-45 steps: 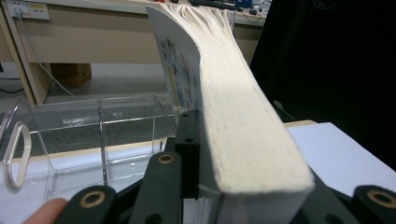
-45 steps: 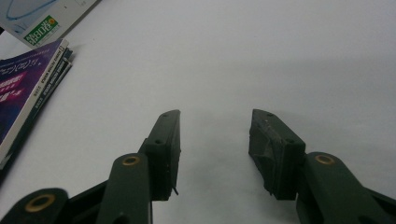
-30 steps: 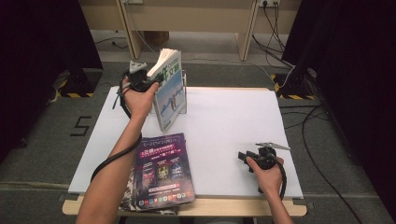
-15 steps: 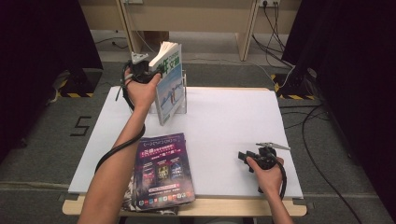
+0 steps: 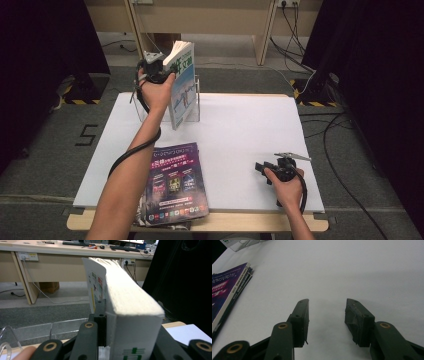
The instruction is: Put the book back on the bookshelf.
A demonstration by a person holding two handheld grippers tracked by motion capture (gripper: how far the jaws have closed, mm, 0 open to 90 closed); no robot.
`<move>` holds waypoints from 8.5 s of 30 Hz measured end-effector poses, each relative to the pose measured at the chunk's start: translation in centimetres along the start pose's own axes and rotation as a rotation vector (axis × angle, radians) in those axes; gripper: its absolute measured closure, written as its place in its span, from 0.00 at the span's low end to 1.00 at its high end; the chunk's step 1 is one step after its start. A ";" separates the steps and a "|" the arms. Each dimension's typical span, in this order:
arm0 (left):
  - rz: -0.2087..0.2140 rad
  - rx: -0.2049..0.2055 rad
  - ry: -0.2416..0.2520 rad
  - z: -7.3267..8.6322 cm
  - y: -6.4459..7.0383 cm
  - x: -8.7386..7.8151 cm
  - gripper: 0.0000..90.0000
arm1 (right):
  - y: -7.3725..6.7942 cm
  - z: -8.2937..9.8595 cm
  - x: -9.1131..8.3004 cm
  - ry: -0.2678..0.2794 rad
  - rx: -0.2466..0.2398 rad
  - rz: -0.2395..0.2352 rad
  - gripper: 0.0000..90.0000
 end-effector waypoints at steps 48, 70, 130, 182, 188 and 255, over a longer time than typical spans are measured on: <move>0.072 -0.025 -0.032 2.8 0.6 0.7 0.57 | 0.0 0.0 0.0 -0.002 -0.007 0.002 0.60; -0.001 -0.030 -0.098 3.0 1.1 2.1 0.81 | 0.0 -0.1 0.0 -0.007 0.001 -0.006 0.59; 0.041 -0.063 -0.024 4.2 -0.2 0.0 0.53 | -0.1 0.0 0.0 -0.002 -0.013 0.003 0.59; 0.101 -0.073 -0.089 9.0 -1.2 -7.6 0.43 | -0.5 -0.2 0.0 0.024 -0.040 0.061 0.59; 0.101 -0.089 -0.111 10.2 -1.8 -8.5 0.43 | -0.7 -0.5 -0.4 0.040 -0.043 0.064 0.59; 0.033 -0.138 -0.554 22.8 -4.5 -15.6 0.96 | -12.7 -3.7 3.7 -0.065 -0.261 -0.047 0.68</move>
Point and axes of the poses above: each handheld gripper's, and its own axes: x roughly forward along the jaws, z roughly out of its underside, y roughly to its right, the point moved 4 cm from there along x, roughly forward along the jaws, and after that the axes turned 12 degrees about z, right-handed, at the moved point
